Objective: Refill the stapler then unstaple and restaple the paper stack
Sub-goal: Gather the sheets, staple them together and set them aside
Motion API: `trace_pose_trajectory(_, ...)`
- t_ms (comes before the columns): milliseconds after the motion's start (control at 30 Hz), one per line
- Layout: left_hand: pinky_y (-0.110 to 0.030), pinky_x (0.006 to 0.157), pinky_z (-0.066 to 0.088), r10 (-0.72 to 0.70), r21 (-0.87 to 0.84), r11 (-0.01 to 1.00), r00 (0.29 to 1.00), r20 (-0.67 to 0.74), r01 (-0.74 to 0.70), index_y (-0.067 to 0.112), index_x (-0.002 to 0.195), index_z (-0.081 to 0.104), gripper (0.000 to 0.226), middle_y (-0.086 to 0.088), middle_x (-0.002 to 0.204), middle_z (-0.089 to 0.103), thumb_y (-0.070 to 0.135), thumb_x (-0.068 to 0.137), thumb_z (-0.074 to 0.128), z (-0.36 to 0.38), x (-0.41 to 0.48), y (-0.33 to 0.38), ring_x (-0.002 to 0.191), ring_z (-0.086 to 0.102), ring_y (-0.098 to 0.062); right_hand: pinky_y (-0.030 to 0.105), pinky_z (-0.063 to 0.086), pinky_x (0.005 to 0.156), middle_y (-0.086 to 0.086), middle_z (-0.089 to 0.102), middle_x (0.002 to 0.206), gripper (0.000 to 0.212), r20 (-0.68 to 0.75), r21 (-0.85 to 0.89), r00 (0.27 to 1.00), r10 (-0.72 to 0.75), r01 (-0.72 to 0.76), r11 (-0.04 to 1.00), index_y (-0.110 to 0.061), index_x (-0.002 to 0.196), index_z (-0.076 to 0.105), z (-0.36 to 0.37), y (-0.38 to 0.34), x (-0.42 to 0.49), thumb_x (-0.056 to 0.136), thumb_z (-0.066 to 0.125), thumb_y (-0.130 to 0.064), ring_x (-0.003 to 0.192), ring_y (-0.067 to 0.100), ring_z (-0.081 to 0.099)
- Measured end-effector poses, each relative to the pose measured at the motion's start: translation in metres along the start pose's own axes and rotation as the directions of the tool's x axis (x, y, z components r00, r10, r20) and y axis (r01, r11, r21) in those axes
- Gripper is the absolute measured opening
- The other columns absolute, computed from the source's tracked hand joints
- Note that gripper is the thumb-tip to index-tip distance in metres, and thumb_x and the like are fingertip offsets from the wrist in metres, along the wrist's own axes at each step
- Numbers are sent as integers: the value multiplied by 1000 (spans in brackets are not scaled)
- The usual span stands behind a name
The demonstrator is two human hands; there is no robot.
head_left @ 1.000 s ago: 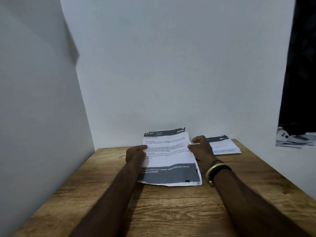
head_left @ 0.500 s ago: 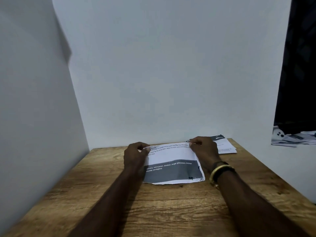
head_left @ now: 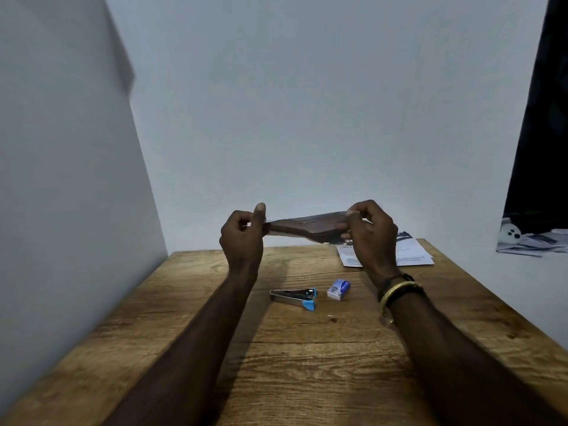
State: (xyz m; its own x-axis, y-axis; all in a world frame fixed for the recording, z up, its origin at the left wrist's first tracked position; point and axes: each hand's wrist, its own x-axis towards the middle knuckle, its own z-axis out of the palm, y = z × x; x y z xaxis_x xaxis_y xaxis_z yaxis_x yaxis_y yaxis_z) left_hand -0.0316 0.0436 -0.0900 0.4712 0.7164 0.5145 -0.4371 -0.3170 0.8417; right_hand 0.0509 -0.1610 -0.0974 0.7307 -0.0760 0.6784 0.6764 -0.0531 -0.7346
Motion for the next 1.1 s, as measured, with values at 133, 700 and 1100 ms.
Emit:
trace_pose_trajectory(133,-55,92,57,-133,-94,986,989,71,140,17,90,65,21,-14,103,68,7,77,79,-2,-1,-9,102,66,-40,33,59,66,7,75,77,19,81,-24,994,73,-71,997,-8,78,74,-1,10,-2,92,67,-19,77,18,73)
trace_pose_trajectory(700,-28,52,59,-494,71,864,813,309,498,4,119,68,43,-21,118,65,-19,84,63,-8,-18,-37,80,69,-27,32,55,71,-11,76,76,12,695,-393,676,245,72,917,-21,80,82,6,3,-17,79,83,-33,68,4,66)
trace_pose_trajectory(1100,-54,82,61,-441,-4,891,868,226,454,3,104,71,30,-27,106,71,-14,80,67,-8,-18,-52,87,71,-41,26,52,73,-7,74,89,20,835,-466,458,306,293,835,-20,94,78,32,2,-34,78,85,-30,80,10,66)
